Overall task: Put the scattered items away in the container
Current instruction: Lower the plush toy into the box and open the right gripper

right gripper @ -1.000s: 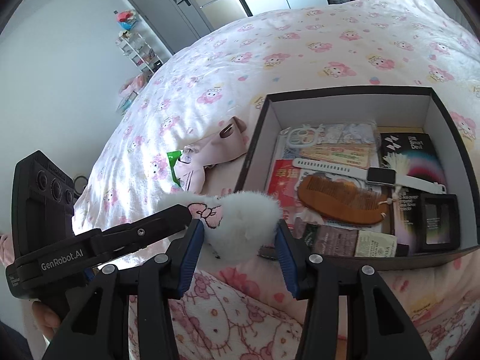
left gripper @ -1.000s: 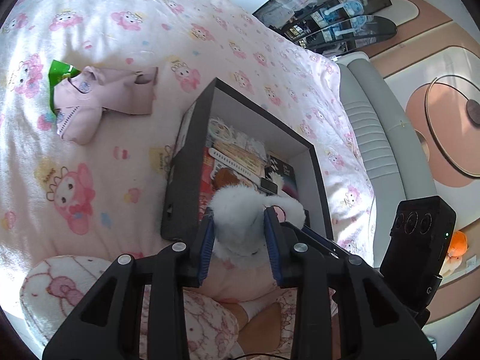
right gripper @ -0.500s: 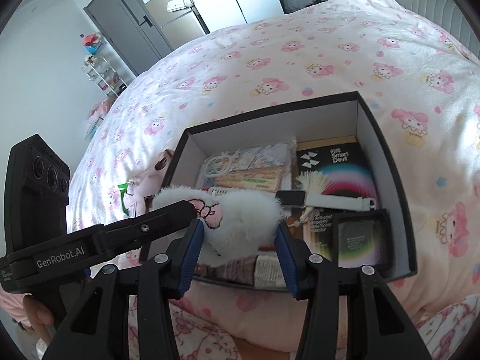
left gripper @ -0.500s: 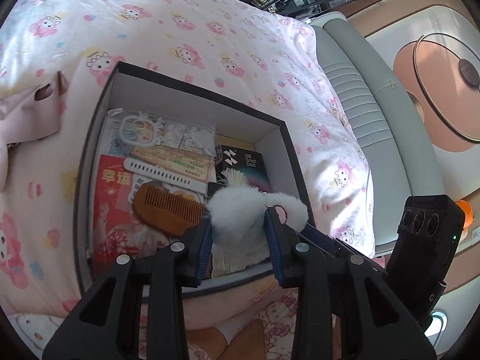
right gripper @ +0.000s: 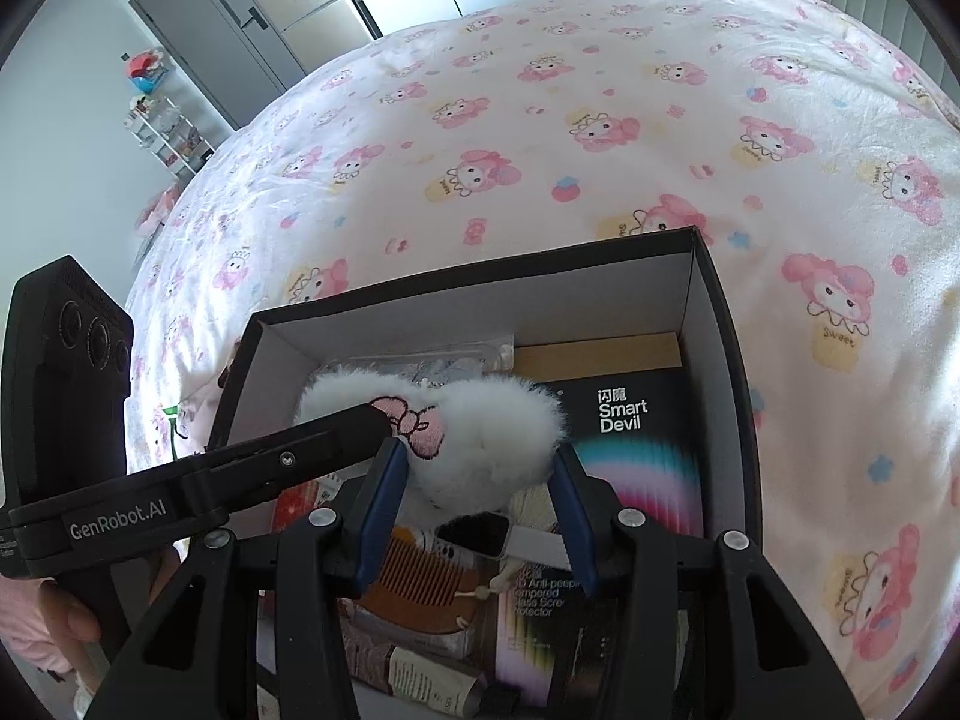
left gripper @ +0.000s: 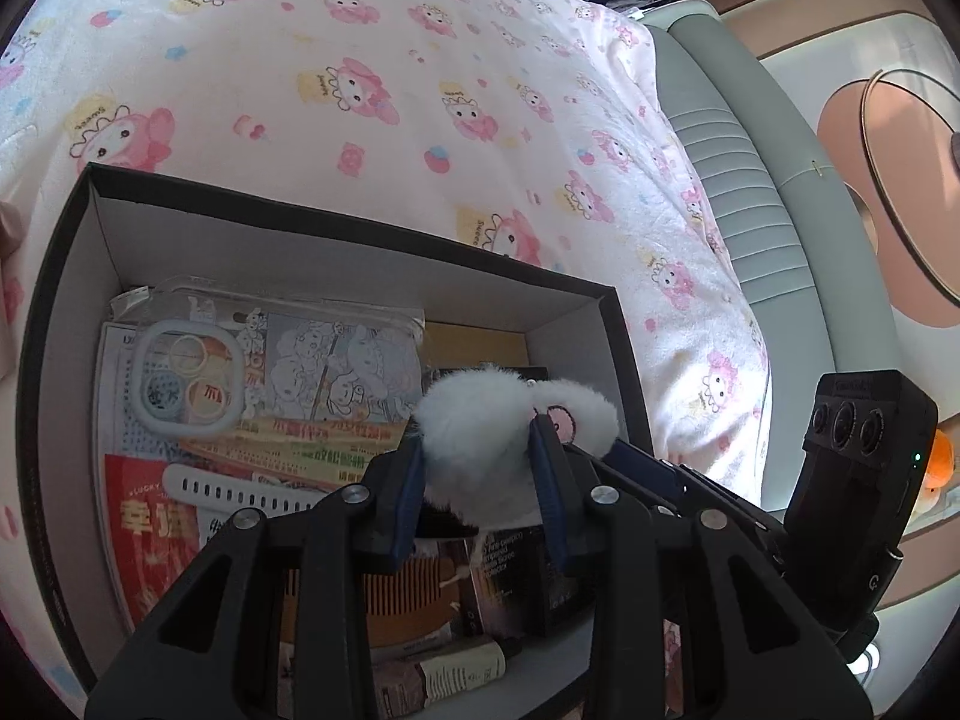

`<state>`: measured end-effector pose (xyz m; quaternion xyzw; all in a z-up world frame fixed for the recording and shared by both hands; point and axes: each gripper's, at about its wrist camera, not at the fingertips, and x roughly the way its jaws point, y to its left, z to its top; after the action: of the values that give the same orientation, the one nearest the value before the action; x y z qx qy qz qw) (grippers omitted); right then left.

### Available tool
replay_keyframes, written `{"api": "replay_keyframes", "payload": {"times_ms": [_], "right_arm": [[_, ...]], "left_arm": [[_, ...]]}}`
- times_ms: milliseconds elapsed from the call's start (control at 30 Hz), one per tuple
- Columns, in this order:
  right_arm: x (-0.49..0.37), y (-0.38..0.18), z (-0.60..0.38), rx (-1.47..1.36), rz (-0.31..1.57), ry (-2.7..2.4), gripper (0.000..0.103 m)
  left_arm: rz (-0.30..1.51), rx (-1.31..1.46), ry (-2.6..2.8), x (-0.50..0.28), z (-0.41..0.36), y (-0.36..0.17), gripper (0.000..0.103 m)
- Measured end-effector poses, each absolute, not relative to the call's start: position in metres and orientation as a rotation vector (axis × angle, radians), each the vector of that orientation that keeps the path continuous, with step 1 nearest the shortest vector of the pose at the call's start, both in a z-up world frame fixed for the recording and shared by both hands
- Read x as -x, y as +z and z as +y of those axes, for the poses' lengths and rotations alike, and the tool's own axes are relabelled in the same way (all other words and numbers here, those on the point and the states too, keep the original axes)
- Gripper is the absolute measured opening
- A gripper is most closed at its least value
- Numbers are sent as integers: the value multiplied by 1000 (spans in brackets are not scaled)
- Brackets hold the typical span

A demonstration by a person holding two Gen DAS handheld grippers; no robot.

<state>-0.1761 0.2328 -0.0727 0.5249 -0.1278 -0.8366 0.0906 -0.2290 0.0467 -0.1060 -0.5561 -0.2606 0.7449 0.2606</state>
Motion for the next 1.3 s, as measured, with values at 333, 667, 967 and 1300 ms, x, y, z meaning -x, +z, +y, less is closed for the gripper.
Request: {"api": "replay_keyframes", "payload": {"times_ms": [333,667,967,1300], "right_arm": [[197,-97,246,-1663,-413,-2491,43],[186,-81,246,-1602,-413,-2615,43],[184,-84,242,-1608,-403,-2578,43],[189,-88,243,-1626,-387,-2573,43]], "left_arm": [[-637,1523,2121,237,50,-122,39],[-751,1565,2211,240,23,-133,33],[-684,1532,2160,247,52,-122,33],[-731,1627,2240,261,41,-130,32]]}}
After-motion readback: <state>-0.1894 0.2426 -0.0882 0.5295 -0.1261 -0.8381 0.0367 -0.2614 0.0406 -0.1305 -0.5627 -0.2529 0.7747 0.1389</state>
